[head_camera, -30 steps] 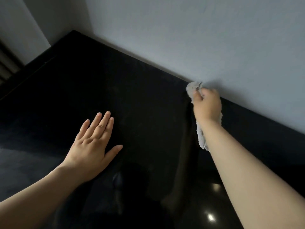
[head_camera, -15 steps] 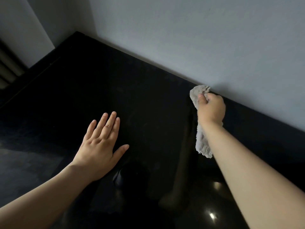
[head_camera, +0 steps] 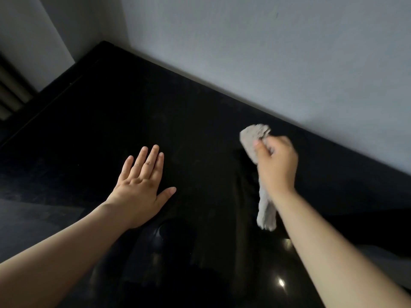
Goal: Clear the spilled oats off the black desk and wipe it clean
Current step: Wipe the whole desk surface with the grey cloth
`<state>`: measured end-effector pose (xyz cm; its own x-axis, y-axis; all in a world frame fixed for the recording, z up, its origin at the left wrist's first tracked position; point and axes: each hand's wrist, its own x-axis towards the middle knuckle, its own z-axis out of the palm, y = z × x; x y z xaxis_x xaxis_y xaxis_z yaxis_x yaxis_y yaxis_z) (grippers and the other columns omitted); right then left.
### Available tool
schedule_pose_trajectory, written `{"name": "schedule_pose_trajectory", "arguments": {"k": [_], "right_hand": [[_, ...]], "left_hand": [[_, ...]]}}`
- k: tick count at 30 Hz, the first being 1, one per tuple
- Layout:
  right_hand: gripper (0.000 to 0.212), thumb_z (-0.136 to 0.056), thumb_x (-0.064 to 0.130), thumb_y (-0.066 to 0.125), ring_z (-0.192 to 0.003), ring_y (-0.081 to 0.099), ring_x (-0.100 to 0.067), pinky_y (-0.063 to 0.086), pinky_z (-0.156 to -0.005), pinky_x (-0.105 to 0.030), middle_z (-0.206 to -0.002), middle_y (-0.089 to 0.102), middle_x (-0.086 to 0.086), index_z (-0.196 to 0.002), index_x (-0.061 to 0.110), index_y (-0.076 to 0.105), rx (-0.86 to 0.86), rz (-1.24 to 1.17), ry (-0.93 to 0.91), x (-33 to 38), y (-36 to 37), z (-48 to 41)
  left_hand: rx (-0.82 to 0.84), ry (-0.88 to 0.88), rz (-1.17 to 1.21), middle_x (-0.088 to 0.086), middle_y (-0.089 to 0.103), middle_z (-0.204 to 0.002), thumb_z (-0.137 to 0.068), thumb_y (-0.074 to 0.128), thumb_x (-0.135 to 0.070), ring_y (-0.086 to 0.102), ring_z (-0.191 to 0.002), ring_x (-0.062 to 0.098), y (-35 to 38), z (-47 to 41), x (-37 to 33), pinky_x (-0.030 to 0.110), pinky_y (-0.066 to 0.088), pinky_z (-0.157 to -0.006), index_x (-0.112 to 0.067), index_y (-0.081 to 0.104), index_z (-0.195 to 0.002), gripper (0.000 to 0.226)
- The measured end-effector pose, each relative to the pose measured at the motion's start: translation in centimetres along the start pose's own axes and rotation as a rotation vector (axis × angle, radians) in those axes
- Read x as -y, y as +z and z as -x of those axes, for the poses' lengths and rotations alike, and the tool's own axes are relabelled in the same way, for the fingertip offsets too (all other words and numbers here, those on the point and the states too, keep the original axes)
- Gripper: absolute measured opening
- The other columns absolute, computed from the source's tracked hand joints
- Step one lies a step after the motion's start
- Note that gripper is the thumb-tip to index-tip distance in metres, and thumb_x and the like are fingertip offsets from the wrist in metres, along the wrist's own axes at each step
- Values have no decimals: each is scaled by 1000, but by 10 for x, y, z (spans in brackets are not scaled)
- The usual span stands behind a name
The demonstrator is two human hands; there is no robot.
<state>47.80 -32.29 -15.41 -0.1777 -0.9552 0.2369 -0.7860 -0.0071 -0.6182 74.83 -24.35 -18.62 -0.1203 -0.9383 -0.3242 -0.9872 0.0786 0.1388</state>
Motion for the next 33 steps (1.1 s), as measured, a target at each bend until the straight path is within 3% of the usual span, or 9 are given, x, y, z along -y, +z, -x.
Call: {"name": "schedule_pose_trajectory", "arguments": {"k": [5, 9, 15, 19, 22, 25, 29, 31, 33], "right_hand": [[46, -95, 25, 56, -72, 44, -18, 25, -56, -25, -90, 47, -3, -57, 20, 32, -2, 145, 195, -20, 20, -26], [34, -93, 30, 58, -65, 42, -7, 28, -54, -11, -84, 48, 7, -63, 24, 43, 53, 118, 45, 7, 30, 45], [36, -88, 28, 65, -65, 54, -6, 42, -55, -18, -79, 51, 12, -60, 28, 42, 356, -91, -106, 35, 4, 129], [48, -87, 22, 65, -59, 44, -5, 31, -55, -19, -68, 43, 8, -53, 26, 32, 85, -60, -15, 25, -13, 68], [49, -92, 24, 59, -57, 37, -6, 27, -58, -26, -72, 40, 4, -54, 22, 29, 14, 71, 108, 10, -3, 24], [35, -96, 28, 54, -67, 44, -10, 26, -54, -22, -90, 47, 3, -65, 21, 41, 67, 232, 133, 11, 16, 38], [18, -93, 33, 56, -75, 51, -4, 32, -58, -14, -95, 50, 12, -77, 28, 56, 162, 226, -25, 37, 17, 113], [18, -91, 35, 57, -71, 52, -2, 36, -57, -12, -92, 51, 16, -74, 30, 55, 260, 157, -77, 45, 12, 153], [33, -88, 32, 63, -66, 54, -5, 37, -55, -12, -83, 52, 14, -62, 33, 43, 359, -1, -72, 50, 3, 174]], "left_hand": [[50, -9, -37, 0, -42, -148, -82, -2, -67, -38, -137, 19, -5, -1, 1, 39, -18, -116, -17, -34, -136, 81], [64, -12, -43, 1, -41, -149, -82, 0, -66, -36, -137, 19, -2, -1, 1, 40, -17, -116, -15, -31, -142, 84], [57, -20, -29, 1, -38, -150, -90, 8, -65, -36, -138, 19, -5, -3, -1, 40, -17, -116, -14, -24, -147, 84], [49, 4, -39, 3, -36, -152, -91, 8, -64, -34, -139, 20, -7, -4, -5, 41, -17, -117, -12, -23, -148, 83], [35, 2, -35, 3, -35, -153, -91, 8, -64, -33, -140, 20, -4, -4, -3, 41, -16, -117, -12, -22, -148, 83], [20, 6, -28, 3, -34, -154, -91, 9, -64, -32, -140, 20, -3, -2, -2, 41, -16, -117, -12, -21, -148, 83], [-81, 21, -6, 3, -27, -157, -92, 13, -64, -27, -143, 20, 0, -2, 2, 40, -15, -117, -12, -15, -151, 83], [-103, 30, 7, 3, -23, -158, -92, 16, -64, -24, -144, 20, 4, -1, 1, 40, -14, -118, -13, -12, -152, 83], [-124, 37, 40, 3, -20, -159, -93, 19, -63, -22, -145, 19, 6, -1, 1, 39, -13, -118, -13, -9, -152, 83]]}}
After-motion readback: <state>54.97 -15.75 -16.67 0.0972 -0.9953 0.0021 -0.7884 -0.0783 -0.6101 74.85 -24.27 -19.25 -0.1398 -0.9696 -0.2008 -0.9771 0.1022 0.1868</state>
